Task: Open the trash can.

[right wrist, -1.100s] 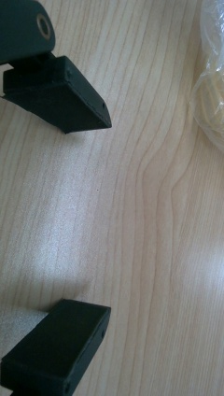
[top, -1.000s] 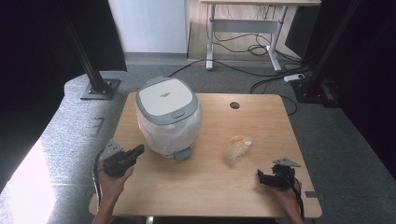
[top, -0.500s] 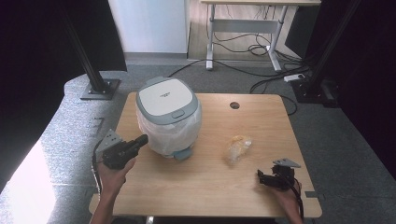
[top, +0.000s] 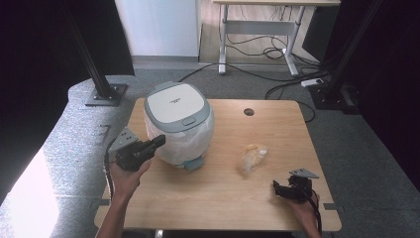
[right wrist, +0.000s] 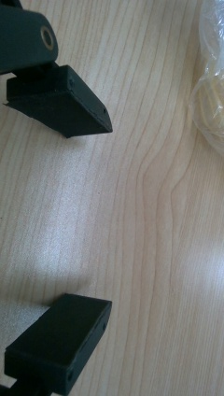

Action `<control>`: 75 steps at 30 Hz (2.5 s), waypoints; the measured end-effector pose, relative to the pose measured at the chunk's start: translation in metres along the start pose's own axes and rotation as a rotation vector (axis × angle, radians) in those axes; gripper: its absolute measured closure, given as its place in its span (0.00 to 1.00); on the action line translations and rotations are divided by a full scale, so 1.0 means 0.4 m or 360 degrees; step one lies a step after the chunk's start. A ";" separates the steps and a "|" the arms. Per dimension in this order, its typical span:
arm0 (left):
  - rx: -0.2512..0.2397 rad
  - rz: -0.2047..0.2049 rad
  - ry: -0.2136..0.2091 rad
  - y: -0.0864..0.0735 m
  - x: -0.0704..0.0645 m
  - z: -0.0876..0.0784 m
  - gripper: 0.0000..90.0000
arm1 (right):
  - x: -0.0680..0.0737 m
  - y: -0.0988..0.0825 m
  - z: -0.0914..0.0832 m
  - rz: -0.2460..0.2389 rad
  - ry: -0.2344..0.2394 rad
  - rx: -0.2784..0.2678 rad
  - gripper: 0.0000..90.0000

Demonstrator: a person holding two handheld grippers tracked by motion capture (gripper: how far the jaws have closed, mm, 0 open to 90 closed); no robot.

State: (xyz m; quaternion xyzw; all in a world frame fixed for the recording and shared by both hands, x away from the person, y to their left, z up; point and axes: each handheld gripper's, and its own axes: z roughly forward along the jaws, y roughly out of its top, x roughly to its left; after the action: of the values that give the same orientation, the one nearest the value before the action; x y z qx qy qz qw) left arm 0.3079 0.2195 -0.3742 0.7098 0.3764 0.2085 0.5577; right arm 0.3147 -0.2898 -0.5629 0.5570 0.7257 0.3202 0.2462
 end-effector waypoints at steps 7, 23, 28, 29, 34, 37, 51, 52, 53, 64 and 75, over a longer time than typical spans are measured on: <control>-0.0013 0.0012 -0.0029 0.035 -0.006 0.015 1.00 | 0.000 0.000 0.000 -0.0002 0.0000 -0.0001 0.14; 0.0026 0.0017 -0.0068 0.086 -0.010 0.090 1.00 | 0.000 0.000 0.000 -0.0002 -0.0001 -0.0003 0.14; 0.0035 0.0019 -0.0082 0.101 -0.016 0.114 1.00 | 0.000 0.000 0.000 -0.0003 0.0000 -0.0003 0.14; 0.0037 0.0019 -0.0085 0.105 -0.017 0.119 1.00 | 0.000 0.000 0.000 -0.0003 -0.0001 -0.0003 0.14; 0.0057 0.0036 -0.0090 0.119 -0.024 0.145 1.00 | 0.000 0.000 0.000 -0.0002 -0.0001 -0.0002 0.14; 0.0077 0.0042 -0.0090 0.124 -0.028 0.163 1.00 | 0.000 0.000 0.000 -0.0003 -0.0001 -0.0003 0.15; 0.0147 0.0063 -0.0056 0.124 -0.028 0.205 1.00 | 0.001 -0.001 -0.001 0.0000 -0.0002 -0.0003 0.15; 0.0141 0.0063 -0.0059 0.122 -0.028 0.205 1.00 | 0.001 -0.001 -0.001 0.0000 -0.0002 -0.0003 0.15; 0.0136 0.0066 -0.0060 0.121 -0.029 0.206 1.00 | 0.001 -0.001 -0.001 -0.0001 -0.0002 -0.0003 0.15; 0.0130 0.0055 -0.0072 0.119 -0.026 0.207 1.00 | 0.002 -0.001 -0.001 -0.0002 -0.0003 -0.0003 0.15; 0.0130 0.0036 -0.0082 0.114 -0.026 0.207 1.00 | 0.002 -0.001 -0.002 -0.0002 -0.0003 -0.0002 0.15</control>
State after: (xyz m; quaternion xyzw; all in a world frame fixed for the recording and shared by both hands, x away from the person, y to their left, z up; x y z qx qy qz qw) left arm 0.3746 0.1546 -0.3536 0.7414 0.3619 0.1809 0.5353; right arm 0.3137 -0.2892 -0.5628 0.5566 0.7256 0.3200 0.2475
